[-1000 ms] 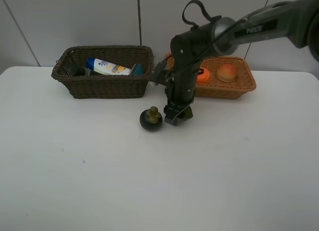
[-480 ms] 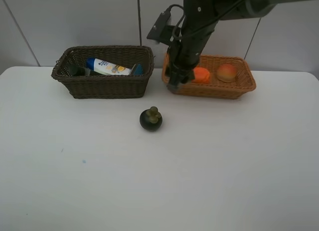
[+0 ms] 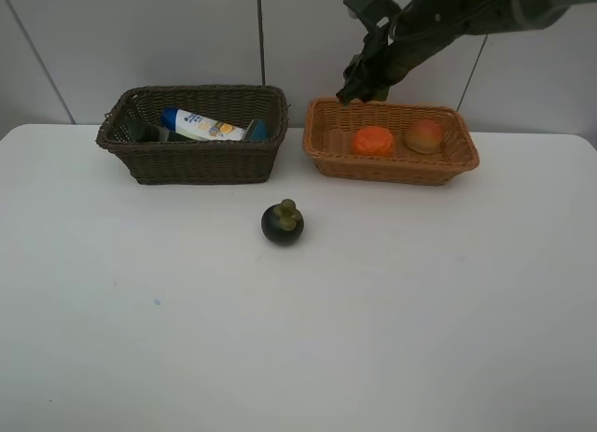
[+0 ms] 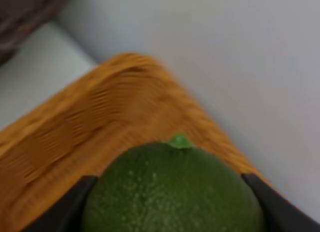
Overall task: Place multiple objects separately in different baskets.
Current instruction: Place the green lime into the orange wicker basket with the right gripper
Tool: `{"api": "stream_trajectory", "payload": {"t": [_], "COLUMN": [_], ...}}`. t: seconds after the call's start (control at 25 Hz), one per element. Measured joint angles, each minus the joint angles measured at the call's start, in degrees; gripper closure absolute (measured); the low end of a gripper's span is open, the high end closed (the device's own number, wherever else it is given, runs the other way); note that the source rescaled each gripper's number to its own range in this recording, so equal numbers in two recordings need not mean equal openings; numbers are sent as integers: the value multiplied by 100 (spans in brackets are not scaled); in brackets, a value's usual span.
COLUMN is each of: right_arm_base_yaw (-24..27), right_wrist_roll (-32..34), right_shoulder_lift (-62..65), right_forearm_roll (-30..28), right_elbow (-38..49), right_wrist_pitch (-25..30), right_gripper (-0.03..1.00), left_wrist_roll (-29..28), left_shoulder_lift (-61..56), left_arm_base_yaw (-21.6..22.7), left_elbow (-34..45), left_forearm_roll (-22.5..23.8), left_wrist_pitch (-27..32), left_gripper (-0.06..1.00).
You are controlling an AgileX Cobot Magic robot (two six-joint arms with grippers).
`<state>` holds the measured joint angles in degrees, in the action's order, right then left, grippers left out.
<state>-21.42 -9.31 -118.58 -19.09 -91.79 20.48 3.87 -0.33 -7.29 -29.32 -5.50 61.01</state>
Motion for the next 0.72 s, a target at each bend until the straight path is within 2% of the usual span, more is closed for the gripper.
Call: {"api": "stream_trajectory", "payload": {"t": [0.12, 0.32, 0.36, 0.4, 0.44, 0.52, 0.56, 0.64, 0.72], "right_arm_base_yaw": [386, 910, 973, 1007, 1035, 1041, 1041, 1041, 1041], "right_wrist_roll": [509, 707, 724, 729, 729, 745, 745, 745, 745], "right_shoulder_lift": [-5, -158, -205, -255, -280, -341, -358, -364, -364], "right_forearm_roll": [50, 441, 549, 648, 711, 751, 757, 762, 762], "right_elbow": [0, 0, 0, 0, 0, 0, 0, 0, 0], "right_wrist_pitch": [-273, -387, -371, -356, -335, -274, -211, -60, 88], "right_gripper": [97, 97, 92, 77, 58, 28, 18, 10, 6], "left_wrist_roll": [0, 0, 0, 0, 0, 0, 0, 0, 0], "left_shoulder_lift": [0, 0, 0, 0, 0, 0, 0, 0, 0], "left_arm_base_yaw": [0, 0, 0, 0, 0, 0, 0, 0, 0], "left_elbow": [0, 0, 0, 0, 0, 0, 0, 0, 0], "left_forearm_roll": [0, 0, 0, 0, 0, 0, 0, 0, 0], "left_wrist_pitch": [0, 0, 0, 0, 0, 0, 0, 0, 0], "left_gripper": [-5, -5, -5, -5, -5, -5, -5, -5, -5]}}
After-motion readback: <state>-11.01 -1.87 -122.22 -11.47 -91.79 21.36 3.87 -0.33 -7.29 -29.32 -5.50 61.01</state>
